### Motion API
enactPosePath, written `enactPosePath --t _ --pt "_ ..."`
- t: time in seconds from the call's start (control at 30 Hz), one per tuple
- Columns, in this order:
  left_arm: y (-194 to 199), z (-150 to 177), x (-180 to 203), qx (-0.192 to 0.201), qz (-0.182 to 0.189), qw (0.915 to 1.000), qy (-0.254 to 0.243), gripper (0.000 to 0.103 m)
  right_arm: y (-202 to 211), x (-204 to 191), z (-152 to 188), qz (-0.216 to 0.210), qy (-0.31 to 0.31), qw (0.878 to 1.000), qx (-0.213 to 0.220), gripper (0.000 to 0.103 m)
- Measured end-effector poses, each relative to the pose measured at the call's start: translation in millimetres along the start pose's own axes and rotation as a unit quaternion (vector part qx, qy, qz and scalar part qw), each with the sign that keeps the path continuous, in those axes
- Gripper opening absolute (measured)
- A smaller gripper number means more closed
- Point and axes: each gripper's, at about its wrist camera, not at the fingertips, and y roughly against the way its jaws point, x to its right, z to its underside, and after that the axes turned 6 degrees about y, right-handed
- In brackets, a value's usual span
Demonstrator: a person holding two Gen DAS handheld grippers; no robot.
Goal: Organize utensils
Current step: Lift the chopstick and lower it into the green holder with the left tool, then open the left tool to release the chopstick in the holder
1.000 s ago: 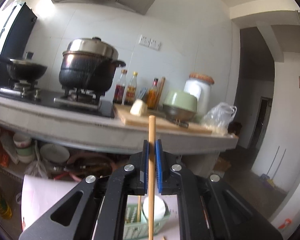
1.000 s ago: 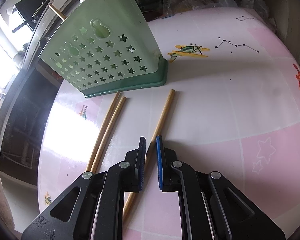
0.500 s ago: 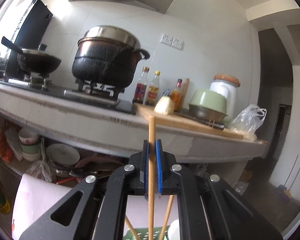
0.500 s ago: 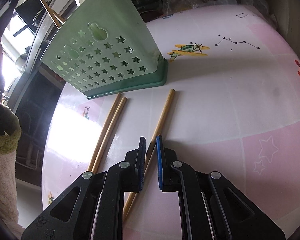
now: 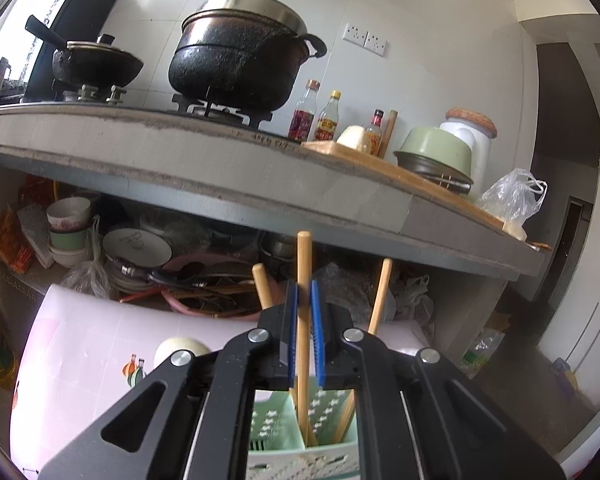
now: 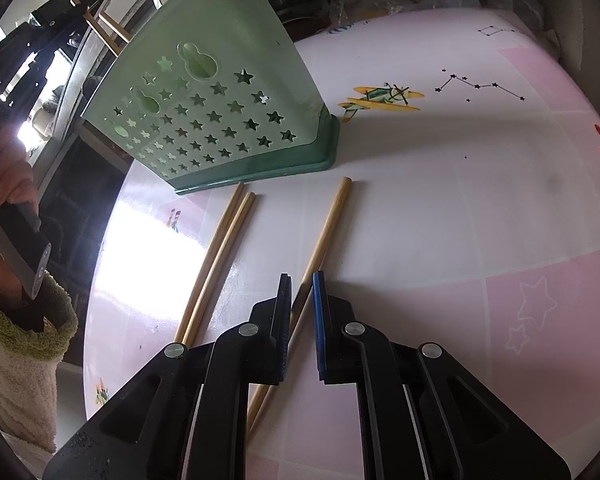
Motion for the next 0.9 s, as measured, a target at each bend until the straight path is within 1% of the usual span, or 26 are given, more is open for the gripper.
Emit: enactPosePath --t 0.03,0.13,0.17,0.23,0.27,0.3,0.33,0.37,0.4,0.43,0.5,0.57,0.73,0.8,0.83,0.9 --pt "0.6 3.3 -1.8 -0.006 -0.001 1.0 0.0 0.006 -0.1 0.3 -0.3 -0.001 -0.001 1.0 -0.001 0.008" --pt "4.8 9.7 -5.3 -0.016 -0.002 0.9999 0.002 0.007 -0.6 -0.1 -1.6 -0.009 -0.007 1.0 -0.003 0.013" --pt "6.4 10.9 -6.5 -0.021 -0.001 0.9998 0.004 0.009 -0.7 -0.7 -2.0 -0.009 -0.006 1.0 -0.005 0.015" --pt "11.0 13.4 -8.9 -0.029 0.0 0.9995 0.012 0.019 -1.1 -2.8 -3.5 -0.012 -0.004 1.0 -0.008 0.02" --pt "14.0 14.9 -10.1 -0.031 0.0 0.9994 0.015 0.027 -1.1 -4.2 -4.0 -0.014 -0.003 1.0 -0.01 0.025" --pt "17.6 16.2 -10.4 -0.033 0.0 0.9993 0.015 0.032 -0.9 -5.9 -4.5 -0.015 -0.002 1.0 -0.011 0.029" --pt "22.2 18.2 -10.5 -0.035 -0.001 0.9993 0.012 0.034 -0.8 -8.0 -5.2 -0.016 0.001 1.0 -0.013 0.032" --pt "27.2 19.9 -10.5 -0.036 -0.003 0.9993 0.008 0.039 -0.3 -10.3 -5.9 -0.01 0.005 1.0 -0.014 0.035" --pt "33.1 22.4 -10.8 -0.037 -0.006 0.9993 0.005 0.044 0.2 -11.9 -6.7 -0.004 0.008 1.0 -0.015 0.035" --pt "40.0 25.5 -11.5 -0.039 -0.008 0.9992 0.003 0.047 1.9 -12.7 -7.7 0.001 0.01 1.0 -0.013 0.035" --pt "53.4 32.7 -13.9 -0.045 -0.014 0.9989 0.001 0.055 5.3 -11.3 -10.3 0.006 0.006 1.0 -0.007 0.036" --pt "65.1 42.3 -16.7 -0.057 -0.021 0.9981 0.001 0.058 6.7 -8.0 -14.2 0.021 0.002 1.0 -0.005 0.036" --pt "82.9 81.2 -20.8 -0.117 -0.041 0.9923 -0.003 0.062 -4.5 -4.3 -27.1 0.051 0.006 0.998 -0.02 0.035" --pt "85.5 98.9 -19.8 -0.144 -0.052 0.9881 -0.015 0.063 -10.2 -6.7 -33.4 0.07 0.015 0.997 -0.025 0.03" --pt "86.5 106.6 -19.2 -0.154 -0.057 0.9862 -0.022 0.063 -12.6 -8.0 -36.8 0.08 0.021 0.996 -0.028 0.029" --pt "86.8 117.9 -19.6 -0.169 -0.06 0.9835 -0.018 0.063 -18.3 -13.1 -43.0 0.105 0.037 0.993 -0.033 0.025"
